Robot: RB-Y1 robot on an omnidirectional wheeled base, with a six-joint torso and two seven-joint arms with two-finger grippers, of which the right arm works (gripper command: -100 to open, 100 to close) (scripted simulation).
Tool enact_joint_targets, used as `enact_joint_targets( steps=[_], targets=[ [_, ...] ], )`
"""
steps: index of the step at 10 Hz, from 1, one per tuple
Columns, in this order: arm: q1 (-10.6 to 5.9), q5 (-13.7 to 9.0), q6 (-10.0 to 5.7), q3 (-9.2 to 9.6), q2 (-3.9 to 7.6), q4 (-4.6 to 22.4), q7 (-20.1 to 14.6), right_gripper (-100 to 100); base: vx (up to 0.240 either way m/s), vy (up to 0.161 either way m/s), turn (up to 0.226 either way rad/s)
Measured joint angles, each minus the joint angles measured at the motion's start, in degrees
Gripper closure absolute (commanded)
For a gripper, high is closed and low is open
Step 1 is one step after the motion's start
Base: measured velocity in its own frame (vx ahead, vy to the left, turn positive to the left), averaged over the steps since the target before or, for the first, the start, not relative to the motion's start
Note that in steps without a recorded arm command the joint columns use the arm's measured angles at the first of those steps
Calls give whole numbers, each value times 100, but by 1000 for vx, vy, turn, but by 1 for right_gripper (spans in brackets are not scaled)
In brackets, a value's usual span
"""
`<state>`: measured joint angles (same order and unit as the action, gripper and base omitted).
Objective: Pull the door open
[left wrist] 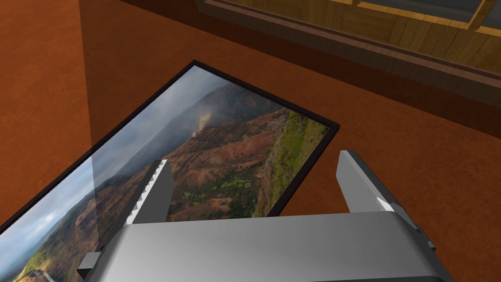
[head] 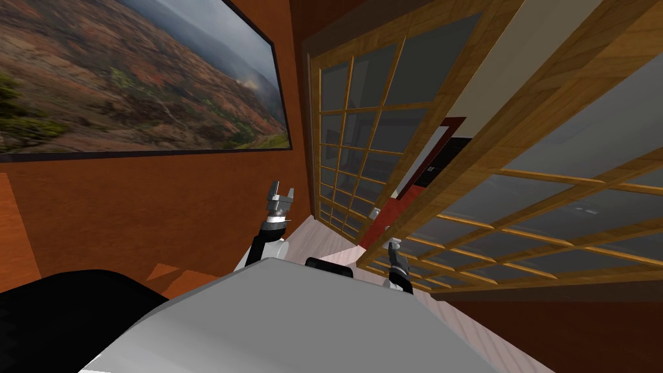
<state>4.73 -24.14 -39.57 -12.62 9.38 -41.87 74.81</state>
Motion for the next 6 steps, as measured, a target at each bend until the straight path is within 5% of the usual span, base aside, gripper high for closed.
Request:
enact_joint_targets(
  steps=[1,4,6],
  targets=[
    [-67,3,-54,18,8,102,-149,100,-15,-19,33],
    [47,-7,79,24,-36,-150,-338,100,-7,-2,5],
    [-34,3,-39,47,0,50,-402,100,-15,-6,19]
  ],
)
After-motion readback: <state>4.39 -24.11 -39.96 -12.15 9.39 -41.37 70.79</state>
